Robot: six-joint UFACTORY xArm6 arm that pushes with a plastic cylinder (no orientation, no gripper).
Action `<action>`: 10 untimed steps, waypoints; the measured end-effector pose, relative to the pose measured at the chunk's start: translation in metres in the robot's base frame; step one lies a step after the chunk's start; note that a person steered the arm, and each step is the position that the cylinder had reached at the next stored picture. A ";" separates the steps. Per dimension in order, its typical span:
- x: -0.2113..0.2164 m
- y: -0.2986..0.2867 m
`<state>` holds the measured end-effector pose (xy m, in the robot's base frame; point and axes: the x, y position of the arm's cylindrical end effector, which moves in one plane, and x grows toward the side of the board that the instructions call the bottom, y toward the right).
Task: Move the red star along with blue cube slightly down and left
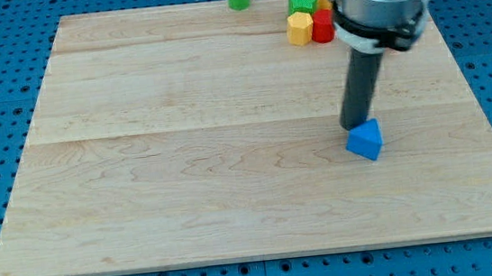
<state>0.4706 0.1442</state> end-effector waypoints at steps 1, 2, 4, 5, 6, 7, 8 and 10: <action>0.022 0.018; 0.039 0.022; -0.060 0.174; -0.133 0.186; -0.158 0.144; -0.175 0.089; -0.184 0.050; -0.169 0.000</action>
<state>0.3016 0.1439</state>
